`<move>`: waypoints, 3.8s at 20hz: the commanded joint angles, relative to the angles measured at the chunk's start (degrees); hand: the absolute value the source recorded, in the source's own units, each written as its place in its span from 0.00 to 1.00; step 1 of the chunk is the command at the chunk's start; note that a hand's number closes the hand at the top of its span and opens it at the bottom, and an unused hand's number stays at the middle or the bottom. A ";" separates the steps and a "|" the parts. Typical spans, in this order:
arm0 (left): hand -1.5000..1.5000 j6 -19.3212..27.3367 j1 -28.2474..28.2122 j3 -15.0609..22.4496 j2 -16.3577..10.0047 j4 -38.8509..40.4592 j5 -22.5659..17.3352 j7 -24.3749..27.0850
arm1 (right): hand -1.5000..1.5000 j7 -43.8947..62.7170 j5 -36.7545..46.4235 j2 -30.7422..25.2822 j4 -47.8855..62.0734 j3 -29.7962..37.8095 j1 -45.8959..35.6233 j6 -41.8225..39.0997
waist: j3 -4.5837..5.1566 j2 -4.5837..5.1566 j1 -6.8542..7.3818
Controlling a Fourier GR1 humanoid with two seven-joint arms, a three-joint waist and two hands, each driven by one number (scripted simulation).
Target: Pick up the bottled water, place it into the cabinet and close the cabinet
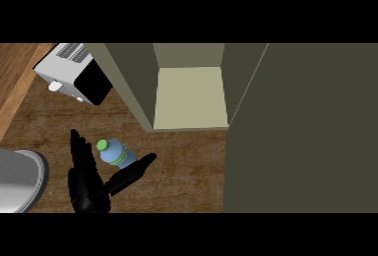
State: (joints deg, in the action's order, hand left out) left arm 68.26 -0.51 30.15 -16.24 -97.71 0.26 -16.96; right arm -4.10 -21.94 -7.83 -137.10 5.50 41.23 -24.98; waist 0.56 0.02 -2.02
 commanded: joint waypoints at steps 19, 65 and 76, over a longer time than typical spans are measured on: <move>1.00 -42.63 -3.04 -23.17 16.10 30.97 -29.38 53.33 | 0.00 -1.74 -8.76 -1.98 -9.85 2.83 9.48 -0.60 | -0.20 0.15 0.39; 1.00 -57.80 17.86 -15.57 11.48 28.50 -23.43 39.19 | 0.00 -7.33 -12.67 -5.59 -9.42 9.06 15.06 -2.26 | -0.53 -0.25 1.11; 1.00 -41.79 31.99 -14.17 16.04 36.14 -17.14 32.83 | 0.00 -5.12 -18.31 -9.50 -10.78 11.96 13.98 -0.64 | -0.46 0.09 0.62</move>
State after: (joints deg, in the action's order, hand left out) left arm 22.43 26.74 16.77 -0.76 -64.23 -19.12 18.91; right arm -14.50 -30.73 -16.75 -135.80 15.62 52.23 -28.20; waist 0.09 0.06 -1.36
